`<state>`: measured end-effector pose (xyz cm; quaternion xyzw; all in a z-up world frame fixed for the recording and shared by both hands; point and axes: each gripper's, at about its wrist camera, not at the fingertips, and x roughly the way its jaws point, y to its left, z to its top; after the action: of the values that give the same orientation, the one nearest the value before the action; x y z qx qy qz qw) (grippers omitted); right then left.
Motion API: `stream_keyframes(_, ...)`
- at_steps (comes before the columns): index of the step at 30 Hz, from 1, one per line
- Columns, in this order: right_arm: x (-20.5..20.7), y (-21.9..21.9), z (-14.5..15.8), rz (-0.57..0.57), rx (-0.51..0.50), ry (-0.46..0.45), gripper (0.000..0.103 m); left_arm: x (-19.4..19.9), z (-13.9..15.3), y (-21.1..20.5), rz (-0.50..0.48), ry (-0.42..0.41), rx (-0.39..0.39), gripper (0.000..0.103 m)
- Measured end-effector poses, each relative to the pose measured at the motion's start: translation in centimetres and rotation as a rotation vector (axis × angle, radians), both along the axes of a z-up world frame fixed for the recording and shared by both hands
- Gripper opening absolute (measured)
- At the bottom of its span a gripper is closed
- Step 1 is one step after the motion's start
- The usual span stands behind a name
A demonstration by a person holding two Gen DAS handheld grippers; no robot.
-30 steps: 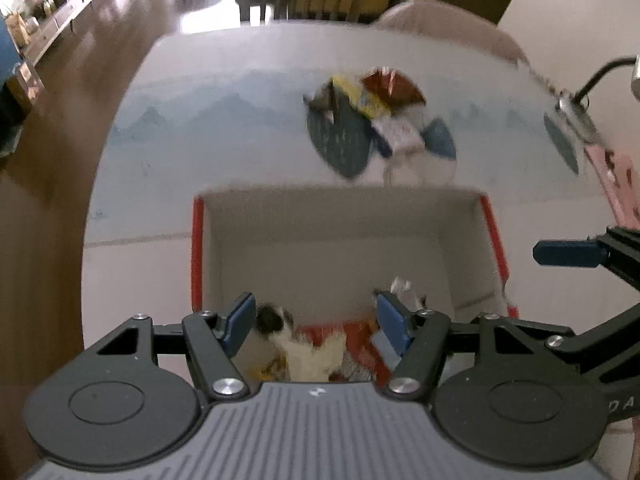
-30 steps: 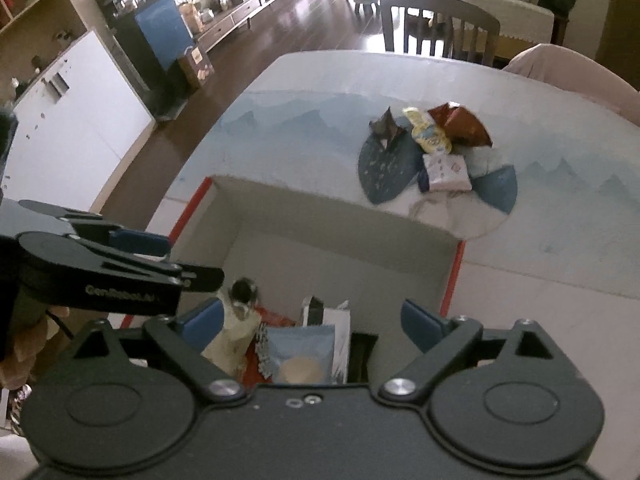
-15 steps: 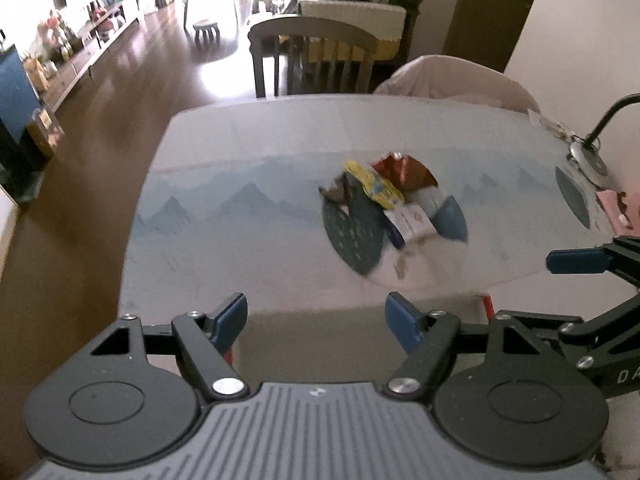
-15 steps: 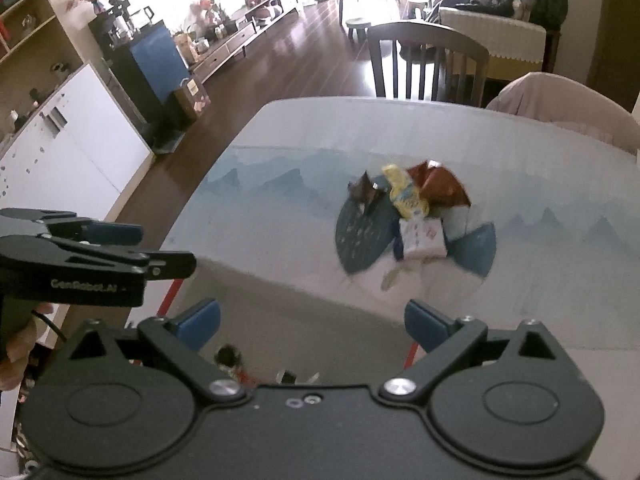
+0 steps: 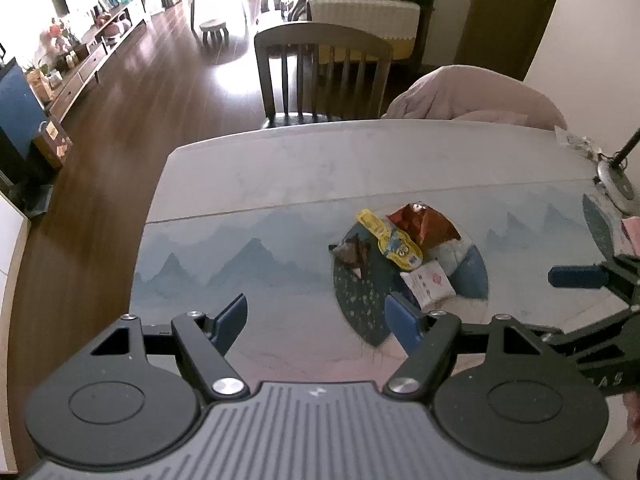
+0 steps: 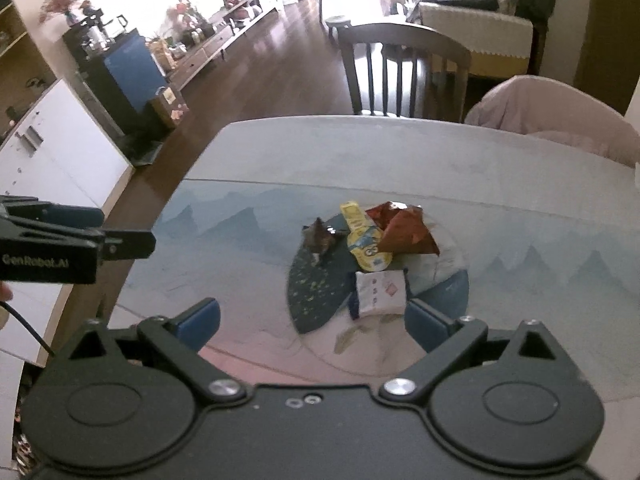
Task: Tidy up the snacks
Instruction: 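Move the left tool to the dark triangular candy while the right tool reaches the white milk packet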
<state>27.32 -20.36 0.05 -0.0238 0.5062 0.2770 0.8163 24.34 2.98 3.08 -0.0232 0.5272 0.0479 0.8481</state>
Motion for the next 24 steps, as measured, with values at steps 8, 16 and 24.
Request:
stream_keyframes(8,4.7,-0.2,-4.4,-0.029,-0.027,0.071,0.1,6.4,-5.5,-0.4,0.047,0.09,-0.009,0.076)
stream_keyframes(16,8.1,-0.1,-10.2,-0.038,-0.086,0.15,0.1,10.7,-11.4,-1.1,0.066,0.19,-0.016,0.076)
stream_keyframes(24,10.1,1.5,-15.1,-0.01,-0.15,0.199,0.098,14.1,-16.7,-0.6,0.142,0.283,-0.071,0.076)
